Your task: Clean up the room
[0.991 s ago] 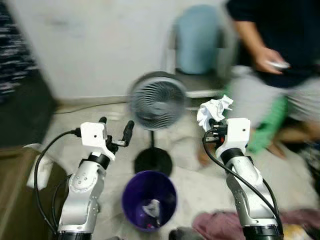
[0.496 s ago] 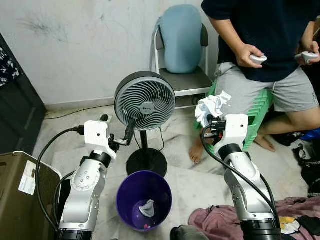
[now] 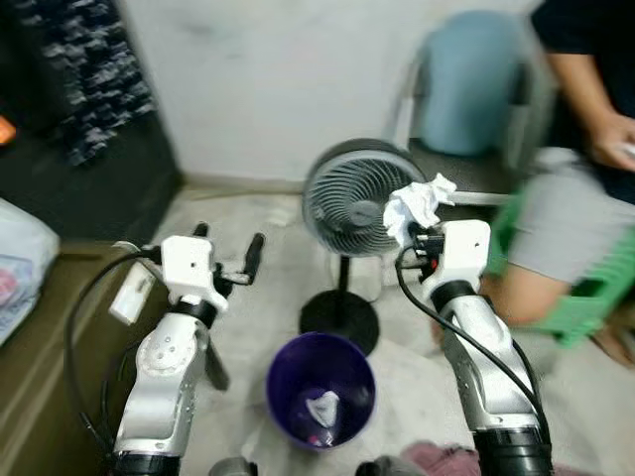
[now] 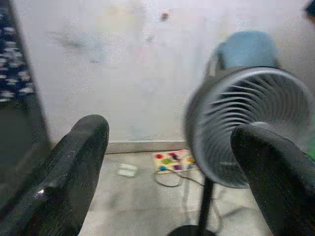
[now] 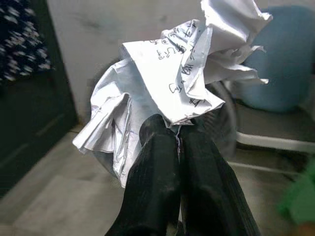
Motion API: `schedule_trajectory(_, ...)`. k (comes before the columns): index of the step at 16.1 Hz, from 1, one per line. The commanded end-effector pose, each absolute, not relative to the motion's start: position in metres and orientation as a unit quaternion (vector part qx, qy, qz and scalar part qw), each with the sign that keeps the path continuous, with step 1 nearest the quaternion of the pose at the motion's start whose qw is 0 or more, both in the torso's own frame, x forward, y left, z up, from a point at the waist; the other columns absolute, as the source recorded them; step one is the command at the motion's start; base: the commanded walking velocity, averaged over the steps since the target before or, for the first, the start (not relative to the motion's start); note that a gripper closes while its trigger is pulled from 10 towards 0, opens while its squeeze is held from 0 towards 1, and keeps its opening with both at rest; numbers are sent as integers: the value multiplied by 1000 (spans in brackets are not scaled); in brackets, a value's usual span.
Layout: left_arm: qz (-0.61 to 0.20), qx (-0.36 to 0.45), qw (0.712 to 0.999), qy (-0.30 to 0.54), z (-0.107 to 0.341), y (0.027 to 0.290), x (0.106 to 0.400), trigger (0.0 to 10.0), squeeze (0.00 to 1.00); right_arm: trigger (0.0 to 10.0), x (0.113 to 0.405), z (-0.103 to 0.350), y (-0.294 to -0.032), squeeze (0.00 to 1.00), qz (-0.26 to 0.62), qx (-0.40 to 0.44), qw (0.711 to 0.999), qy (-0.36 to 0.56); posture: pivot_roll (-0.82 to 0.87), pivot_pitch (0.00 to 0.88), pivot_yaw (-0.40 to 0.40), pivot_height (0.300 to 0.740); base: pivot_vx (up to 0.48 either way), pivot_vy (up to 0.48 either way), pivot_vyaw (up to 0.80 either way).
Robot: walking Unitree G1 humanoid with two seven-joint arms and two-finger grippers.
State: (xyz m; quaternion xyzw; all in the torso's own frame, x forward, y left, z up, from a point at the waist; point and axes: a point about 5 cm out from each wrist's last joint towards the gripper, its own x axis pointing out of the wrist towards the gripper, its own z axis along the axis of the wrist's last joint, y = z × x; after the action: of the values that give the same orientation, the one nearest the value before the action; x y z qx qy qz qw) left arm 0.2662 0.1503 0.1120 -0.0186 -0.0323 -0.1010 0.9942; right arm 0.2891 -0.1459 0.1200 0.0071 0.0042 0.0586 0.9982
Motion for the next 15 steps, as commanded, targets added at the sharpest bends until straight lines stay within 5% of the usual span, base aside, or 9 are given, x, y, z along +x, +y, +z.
schedule_trajectory(1,-101,-10,994,-39,115,149,268,10000,0,10000,290,120,-148,0,54,10,998,3,-147,0,16,740,0,0,0)
schedule_trajectory(10,-93,41,994,-38,115,170,260,10000,0,10000,292,116,-138,0,62,18,998,18,-114,0,8,740,0,0,0)
schedule_trajectory(15,-132,109,985,-18,123,198,230,10000,0,10000,297,89,-102,0,90,9,992,87,-25,41,37,740,0,0,0)
